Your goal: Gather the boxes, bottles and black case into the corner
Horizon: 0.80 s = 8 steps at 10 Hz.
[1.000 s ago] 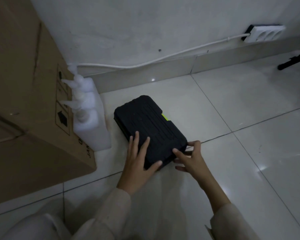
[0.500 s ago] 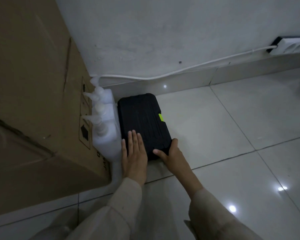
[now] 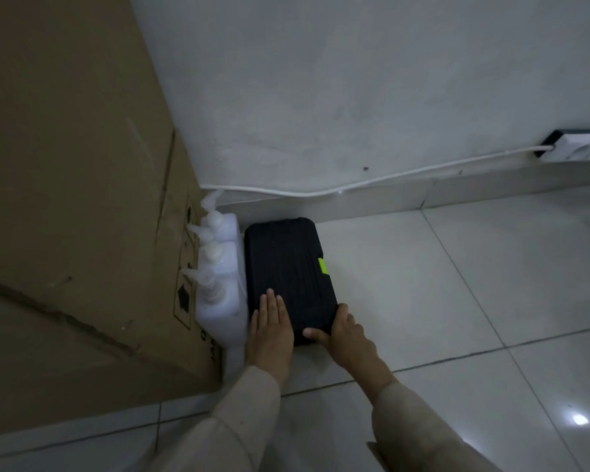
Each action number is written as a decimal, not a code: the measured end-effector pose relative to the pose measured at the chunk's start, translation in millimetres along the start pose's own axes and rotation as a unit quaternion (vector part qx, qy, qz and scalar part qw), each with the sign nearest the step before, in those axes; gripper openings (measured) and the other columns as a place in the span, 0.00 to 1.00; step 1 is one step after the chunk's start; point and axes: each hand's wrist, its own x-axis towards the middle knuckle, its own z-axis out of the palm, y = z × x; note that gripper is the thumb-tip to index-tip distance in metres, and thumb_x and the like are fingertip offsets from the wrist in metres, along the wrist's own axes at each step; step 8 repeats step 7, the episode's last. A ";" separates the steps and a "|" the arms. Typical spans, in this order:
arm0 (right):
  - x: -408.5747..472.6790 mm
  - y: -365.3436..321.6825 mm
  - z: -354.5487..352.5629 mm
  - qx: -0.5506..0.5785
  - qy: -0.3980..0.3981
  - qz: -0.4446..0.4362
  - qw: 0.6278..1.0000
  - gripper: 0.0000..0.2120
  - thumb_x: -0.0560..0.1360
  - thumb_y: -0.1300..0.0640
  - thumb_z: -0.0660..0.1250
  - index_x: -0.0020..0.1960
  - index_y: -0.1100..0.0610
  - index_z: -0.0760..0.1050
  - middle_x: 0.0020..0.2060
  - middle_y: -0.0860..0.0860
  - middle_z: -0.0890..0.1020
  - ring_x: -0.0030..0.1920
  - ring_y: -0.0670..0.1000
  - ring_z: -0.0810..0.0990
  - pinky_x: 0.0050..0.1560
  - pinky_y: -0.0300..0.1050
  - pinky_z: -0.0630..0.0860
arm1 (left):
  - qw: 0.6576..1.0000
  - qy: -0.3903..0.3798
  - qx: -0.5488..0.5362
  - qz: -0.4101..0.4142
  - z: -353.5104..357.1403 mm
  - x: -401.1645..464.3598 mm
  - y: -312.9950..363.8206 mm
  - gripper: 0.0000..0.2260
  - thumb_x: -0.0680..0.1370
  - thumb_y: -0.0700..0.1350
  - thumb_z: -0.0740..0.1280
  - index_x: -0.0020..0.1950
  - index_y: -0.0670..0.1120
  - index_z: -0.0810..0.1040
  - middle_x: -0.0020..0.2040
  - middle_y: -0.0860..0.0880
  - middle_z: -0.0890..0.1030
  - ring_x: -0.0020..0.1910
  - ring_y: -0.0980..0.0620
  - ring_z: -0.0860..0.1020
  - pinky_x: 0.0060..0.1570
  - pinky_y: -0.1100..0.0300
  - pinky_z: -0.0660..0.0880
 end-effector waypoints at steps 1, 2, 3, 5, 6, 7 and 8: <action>-5.2 -13.7 -9.5 -0.143 0.050 -0.073 0.986 0.45 0.71 0.37 0.62 0.76 0.48 0.37 0.75 0.53 0.53 0.73 0.57 0.58 0.63 0.58 0.68 | 0.998 -0.052 -0.014 0.028 -18.1 -2.1 -6.3 0.29 0.81 0.41 0.53 0.75 0.37 0.40 0.77 0.40 0.39 0.77 0.44 0.42 0.75 0.53 0.45; -9.3 -23.2 -15.2 -0.196 0.024 -0.129 0.972 0.41 0.75 0.44 0.62 0.75 0.42 0.36 0.77 0.51 0.43 0.76 0.56 0.47 0.67 0.61 0.62 | 0.994 -0.104 -0.009 0.039 -32.4 -6.6 -10.1 0.29 0.81 0.44 0.55 0.75 0.37 0.43 0.78 0.40 0.43 0.77 0.44 0.45 0.76 0.54 0.47; -10.6 -37.3 -19.5 -0.240 -0.019 -0.137 0.961 0.34 0.78 0.54 0.61 0.75 0.42 0.43 0.77 0.52 0.43 0.76 0.56 0.42 0.70 0.62 0.58 | 0.992 -0.107 -0.008 0.065 -53.6 -14.6 -11.7 0.28 0.80 0.45 0.56 0.75 0.38 0.47 0.78 0.40 0.50 0.77 0.44 0.48 0.75 0.54 0.49; 5.2 -71.0 -39.6 -0.224 -0.045 -0.131 0.965 0.20 0.78 0.60 0.56 0.68 0.48 0.67 0.70 0.53 0.66 0.71 0.57 0.62 0.67 0.60 0.61 | 0.989 -0.121 -0.007 0.088 -118.0 -20.7 -18.6 0.18 0.80 0.46 0.57 0.65 0.37 0.67 0.62 0.41 0.73 0.65 0.42 0.71 0.58 0.53 0.70; 12.7 -87.8 -57.7 -0.159 -0.044 -0.151 0.975 0.17 0.77 0.59 0.57 0.62 0.47 0.73 0.65 0.53 0.74 0.64 0.57 0.72 0.65 0.55 0.68 | 0.996 -0.031 -0.003 0.078 -149.9 -17.3 -18.7 0.16 0.80 0.46 0.56 0.63 0.38 0.68 0.62 0.39 0.73 0.63 0.41 0.71 0.59 0.50 0.70; 17.0 -110.6 -99.7 -0.052 0.044 -0.185 0.980 0.14 0.75 0.57 0.59 0.57 0.49 0.76 0.60 0.54 0.78 0.58 0.57 0.77 0.59 0.52 0.74 | 0.989 0.106 -0.072 0.071 -176.1 -17.6 -6.8 0.13 0.80 0.42 0.54 0.61 0.39 0.69 0.63 0.39 0.73 0.64 0.41 0.70 0.62 0.49 0.69; 17.0 -110.6 -99.7 -0.052 0.044 -0.185 0.980 0.14 0.75 0.57 0.59 0.57 0.49 0.76 0.60 0.54 0.78 0.58 0.57 0.77 0.59 0.52 0.74 | 0.989 0.106 -0.072 0.071 -176.1 -17.6 -6.8 0.13 0.80 0.42 0.54 0.61 0.39 0.69 0.63 0.39 0.73 0.64 0.41 0.70 0.62 0.49 0.69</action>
